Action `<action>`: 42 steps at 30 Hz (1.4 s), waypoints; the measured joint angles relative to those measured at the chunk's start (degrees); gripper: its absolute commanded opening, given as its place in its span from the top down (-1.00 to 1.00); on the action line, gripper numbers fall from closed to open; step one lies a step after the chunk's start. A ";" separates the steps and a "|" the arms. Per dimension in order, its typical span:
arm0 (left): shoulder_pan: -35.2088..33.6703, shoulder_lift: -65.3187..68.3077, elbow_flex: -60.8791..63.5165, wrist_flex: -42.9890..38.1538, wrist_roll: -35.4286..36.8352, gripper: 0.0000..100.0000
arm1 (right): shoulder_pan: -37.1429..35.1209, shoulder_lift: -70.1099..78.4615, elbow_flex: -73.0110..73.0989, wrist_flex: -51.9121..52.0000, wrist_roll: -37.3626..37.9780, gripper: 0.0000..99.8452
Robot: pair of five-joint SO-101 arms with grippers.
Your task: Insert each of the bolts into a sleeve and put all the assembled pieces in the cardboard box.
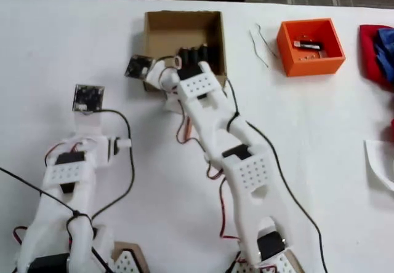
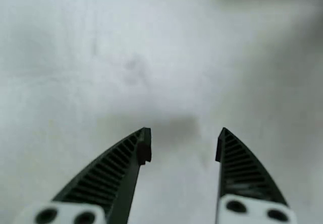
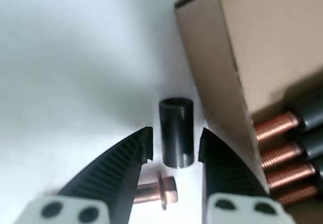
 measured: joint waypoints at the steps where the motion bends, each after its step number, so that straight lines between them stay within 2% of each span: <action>1: -0.09 0.00 0.00 0.00 0.00 0.54 | -0.26 0.00 0.00 0.00 0.00 0.71; 16: -0.09 0.00 0.00 0.00 0.00 0.54 | -0.35 5.45 -5.01 0.00 0.00 0.71; 18: -0.09 0.00 0.00 0.00 0.00 0.54 | -0.26 6.59 -6.33 0.18 0.00 0.78; 20: 0.00 0.00 0.00 0.00 0.00 0.54 | -0.26 7.21 -7.74 1.05 0.00 0.96; 24: -0.09 0.00 0.00 0.00 0.00 0.54 | 0.18 7.74 -10.81 3.96 -0.09 0.96; 34: 0.00 0.00 0.00 0.00 0.00 0.54 | 1.14 7.91 -24.79 22.33 -11.43 0.95; 42: 0.00 0.00 0.00 0.00 0.00 0.54 | 2.20 6.95 -45.54 34.90 -18.99 0.95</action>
